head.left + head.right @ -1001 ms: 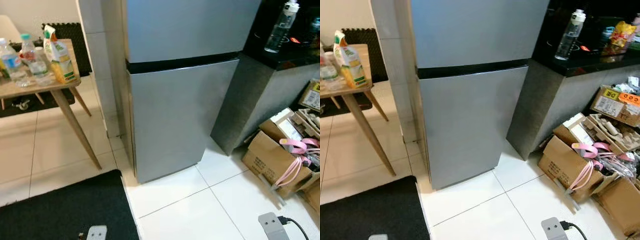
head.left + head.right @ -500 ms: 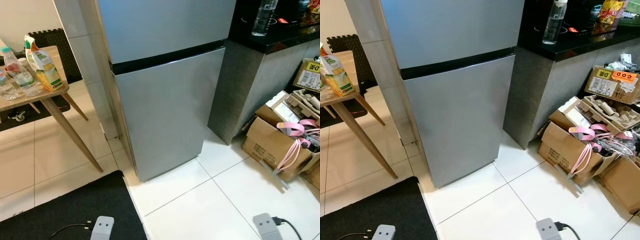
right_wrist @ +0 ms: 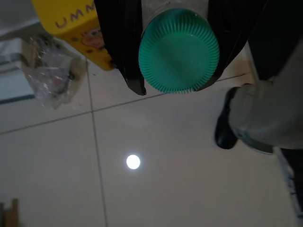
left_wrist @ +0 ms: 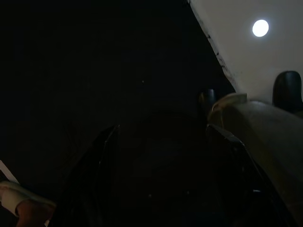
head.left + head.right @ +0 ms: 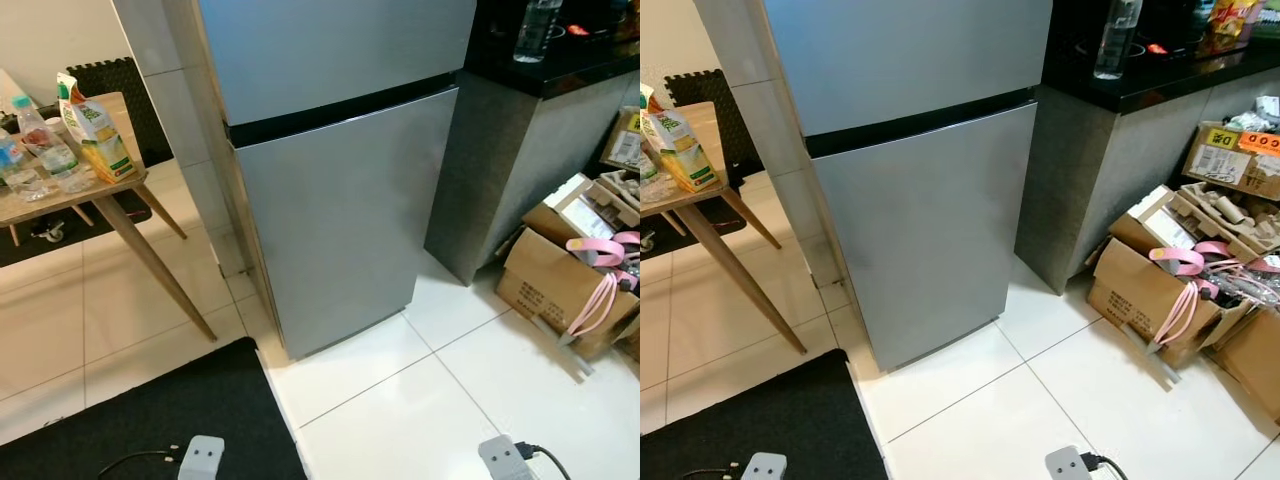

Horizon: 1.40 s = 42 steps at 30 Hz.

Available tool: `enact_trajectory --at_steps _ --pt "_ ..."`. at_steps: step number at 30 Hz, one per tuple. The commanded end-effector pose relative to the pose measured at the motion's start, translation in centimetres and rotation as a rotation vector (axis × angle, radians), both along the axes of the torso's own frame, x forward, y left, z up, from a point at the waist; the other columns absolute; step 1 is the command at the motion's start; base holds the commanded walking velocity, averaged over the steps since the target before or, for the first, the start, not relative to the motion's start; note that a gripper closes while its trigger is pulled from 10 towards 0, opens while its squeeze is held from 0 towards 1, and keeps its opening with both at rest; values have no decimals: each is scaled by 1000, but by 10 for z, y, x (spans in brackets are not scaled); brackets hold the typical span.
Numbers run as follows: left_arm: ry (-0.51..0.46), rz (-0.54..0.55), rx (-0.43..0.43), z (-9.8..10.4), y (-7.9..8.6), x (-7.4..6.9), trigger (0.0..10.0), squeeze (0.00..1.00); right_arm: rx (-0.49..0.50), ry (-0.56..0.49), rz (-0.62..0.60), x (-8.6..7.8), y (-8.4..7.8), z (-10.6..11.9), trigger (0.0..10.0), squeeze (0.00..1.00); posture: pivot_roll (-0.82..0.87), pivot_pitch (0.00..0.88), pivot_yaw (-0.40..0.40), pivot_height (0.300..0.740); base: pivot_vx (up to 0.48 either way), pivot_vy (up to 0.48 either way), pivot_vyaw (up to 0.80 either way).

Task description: Restocking fridge

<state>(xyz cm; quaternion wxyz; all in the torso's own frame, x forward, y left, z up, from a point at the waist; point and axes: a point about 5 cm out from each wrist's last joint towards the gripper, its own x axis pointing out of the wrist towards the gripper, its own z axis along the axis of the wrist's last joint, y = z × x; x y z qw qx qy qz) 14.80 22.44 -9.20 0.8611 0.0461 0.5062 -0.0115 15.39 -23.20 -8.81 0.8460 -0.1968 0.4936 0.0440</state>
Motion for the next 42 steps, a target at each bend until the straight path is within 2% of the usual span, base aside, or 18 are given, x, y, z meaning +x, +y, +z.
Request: enact_trajectory --at_steps 1,3,6,11,14,16,23,27,28,29,31,34,35,37,42 --pt "6 -3 28 3 11 1 10000 0 -8 6 11 0 2 -1 10000 0 -85 67 49 740 0 0 0" --pt "-12 -13 31 6 13 7 10000 0 -10 3 29 2 2 0 10000 0 -77 99 21 740 0 0 0" --pt "-25 -9 31 6 14 7 10000 0 -16 10 56 -1 2 -1 10000 0 -71 125 7 740 0 0 0" --pt "-24 40 17 2 16 -6 10000 0 -21 49 82 -14 0 -5 10000 0 -44 111 -11 740 0 0 0" --pt "4 55 20 -2 20 -23 10000 0 -21 79 97 -25 -1 -9 10000 0 -29 114 -27 740 0 0 0" --pt "21 61 19 -4 19 -28 10000 0 -28 93 113 -27 -2 -9 10000 0 -18 104 -23 740 0 0 0" --pt "47 12 14 -7 14 -33 10000 0 -21 87 91 -25 -1 -9 10000 0 -37 84 -8 740 0 0 0" --pt "67 -70 9 -9 2 -29 10000 0 -24 58 56 -19 -5 -6 10000 0 -65 84 35 740 0 0 0" --pt "52 -121 3 -7 -5 -18 10000 0 -33 46 22 -18 -11 -4 10000 0 -75 74 50 740 0 0 0" --pt "52 -121 3 -7 -5 -18 10000 0 -33 46 22 -18 -11 -4 10000 0 -75 74 50 740 0 0 0" --pt "36 -168 6 -4 -8 -9 10000 0 -41 43 -9 -20 -16 -3 10000 0 -94 74 65 740 0 0 0" --pt "39 -226 28 -1 -6 -1 10000 0 -40 44 -74 -30 -20 -5 10000 0 -127 62 79 740 0 0 0" --pt "39 -226 28 -1 -6 -1 10000 0 -40 44 -74 -30 -20 -5 10000 0 -127 62 79 740 0 0 0" --pt "33 -228 37 2 -3 5 10000 0 -38 63 -102 -41 -21 -8 10000 0 -146 47 95 740 0 0 0" --pt "34 -240 39 2 -6 8 10000 0 -44 76 -145 -49 -27 -9 10000 0 -160 37 99 740 0 0 0"
